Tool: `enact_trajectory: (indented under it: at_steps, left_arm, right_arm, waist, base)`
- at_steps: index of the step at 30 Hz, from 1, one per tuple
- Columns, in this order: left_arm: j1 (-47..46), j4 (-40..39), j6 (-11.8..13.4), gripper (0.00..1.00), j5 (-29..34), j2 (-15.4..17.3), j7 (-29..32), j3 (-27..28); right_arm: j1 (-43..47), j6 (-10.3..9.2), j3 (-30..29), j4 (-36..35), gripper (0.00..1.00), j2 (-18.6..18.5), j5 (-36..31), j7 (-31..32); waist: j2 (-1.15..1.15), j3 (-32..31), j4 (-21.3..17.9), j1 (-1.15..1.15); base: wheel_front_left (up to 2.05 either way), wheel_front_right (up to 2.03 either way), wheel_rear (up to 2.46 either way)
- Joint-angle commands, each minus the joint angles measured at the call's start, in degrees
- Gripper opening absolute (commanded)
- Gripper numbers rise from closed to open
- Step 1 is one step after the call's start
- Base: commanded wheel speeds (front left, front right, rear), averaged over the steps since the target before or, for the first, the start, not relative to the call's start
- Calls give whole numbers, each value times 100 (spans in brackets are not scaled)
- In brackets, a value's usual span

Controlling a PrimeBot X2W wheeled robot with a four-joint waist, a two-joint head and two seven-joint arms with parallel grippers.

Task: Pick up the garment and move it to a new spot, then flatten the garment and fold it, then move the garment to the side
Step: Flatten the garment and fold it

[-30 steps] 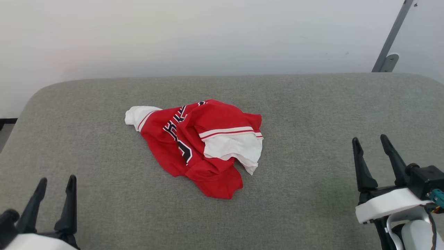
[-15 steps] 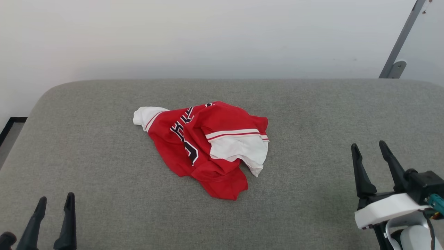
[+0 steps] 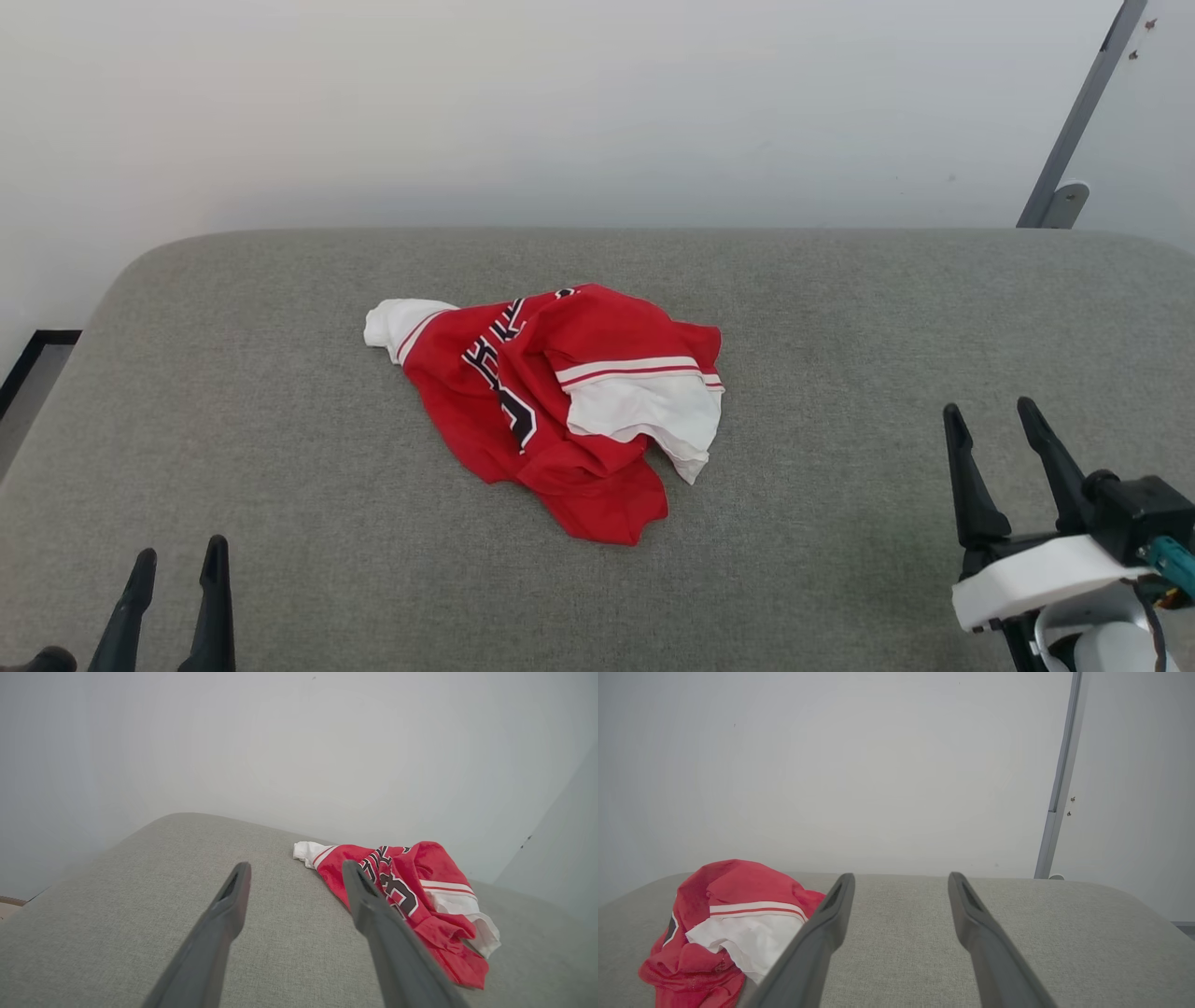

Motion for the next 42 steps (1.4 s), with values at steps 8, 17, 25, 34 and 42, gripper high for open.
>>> enact_trajectory:
  at_steps: [8,17,25,34,42]
  left_arm:
    - [111,152,-89,100,239,-237,-37,115]
    - [56,248,-99,100,375,-196,-37,29]
    - [18,308,-97,100,430,-105,-37,-59]
    - [-75,396,-98,100,431,-75,-35,-104]
    - [-240,451,-97,100,347,-48,-35,-378]
  right_arm:
    - [181,0,-26,28,100,40,7,-45]
    - [247,0,-37,21,100,96,-16,-48]
    - [300,0,5,14,100,124,-52,-49]
    - [109,0,448,52,100,-2,77,286]
    - [-440,0,1099,398,100,-361,202,1024]
  waist:
    - [0,-39,9,0]
    - [0,-44,17,0]
    - [0,-61,50,0]
    - [0,-37,316,0]
    - [0,65,833,0]
  base:
    - [0,0,0]
    - [0,0,0]
    - [0,0,0]
    - [0,0,0]
    - [0,0,0]
